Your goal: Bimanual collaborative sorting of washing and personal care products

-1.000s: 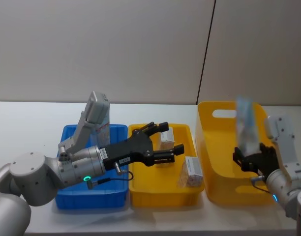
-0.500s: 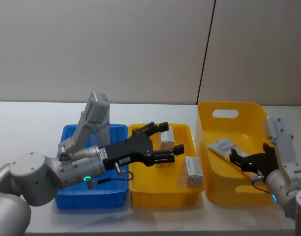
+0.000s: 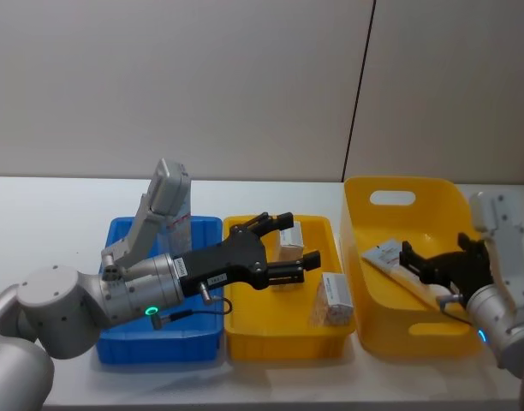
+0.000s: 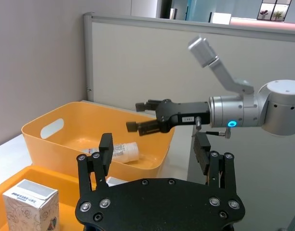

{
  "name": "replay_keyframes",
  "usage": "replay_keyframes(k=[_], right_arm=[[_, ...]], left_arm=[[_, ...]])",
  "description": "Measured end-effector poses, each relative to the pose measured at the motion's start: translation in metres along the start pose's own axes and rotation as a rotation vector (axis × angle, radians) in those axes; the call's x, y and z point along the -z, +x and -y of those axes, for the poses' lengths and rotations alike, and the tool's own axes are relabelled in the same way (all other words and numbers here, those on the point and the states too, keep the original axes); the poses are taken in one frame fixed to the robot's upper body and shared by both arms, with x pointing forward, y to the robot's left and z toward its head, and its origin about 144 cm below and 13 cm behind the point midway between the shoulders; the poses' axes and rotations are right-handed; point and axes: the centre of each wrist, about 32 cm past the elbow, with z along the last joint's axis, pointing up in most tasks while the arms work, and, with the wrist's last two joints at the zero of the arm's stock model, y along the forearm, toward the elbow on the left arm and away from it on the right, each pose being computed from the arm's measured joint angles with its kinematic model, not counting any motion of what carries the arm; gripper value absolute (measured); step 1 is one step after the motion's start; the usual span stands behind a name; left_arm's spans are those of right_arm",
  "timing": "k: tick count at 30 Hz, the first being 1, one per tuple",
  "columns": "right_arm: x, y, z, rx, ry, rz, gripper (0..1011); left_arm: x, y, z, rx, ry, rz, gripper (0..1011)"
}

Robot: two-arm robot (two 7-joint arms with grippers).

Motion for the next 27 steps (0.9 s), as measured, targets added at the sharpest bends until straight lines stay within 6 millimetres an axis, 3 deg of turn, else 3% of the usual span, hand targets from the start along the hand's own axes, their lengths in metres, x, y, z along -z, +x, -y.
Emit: replay_keyframes(k=[19, 27], right_arm=[[-0.027, 0.01, 0.021, -0.098, 0.281, -0.154, 1003], [-0.022, 0.007, 0.023, -0.108, 0.278, -0.146, 1003]], left_arm=[[0.004, -0.012, -0.009, -0.105, 0.032, 0.022, 1001], [0.007, -0.023, -0.017, -0.195, 0.06, 0.045, 1001]])
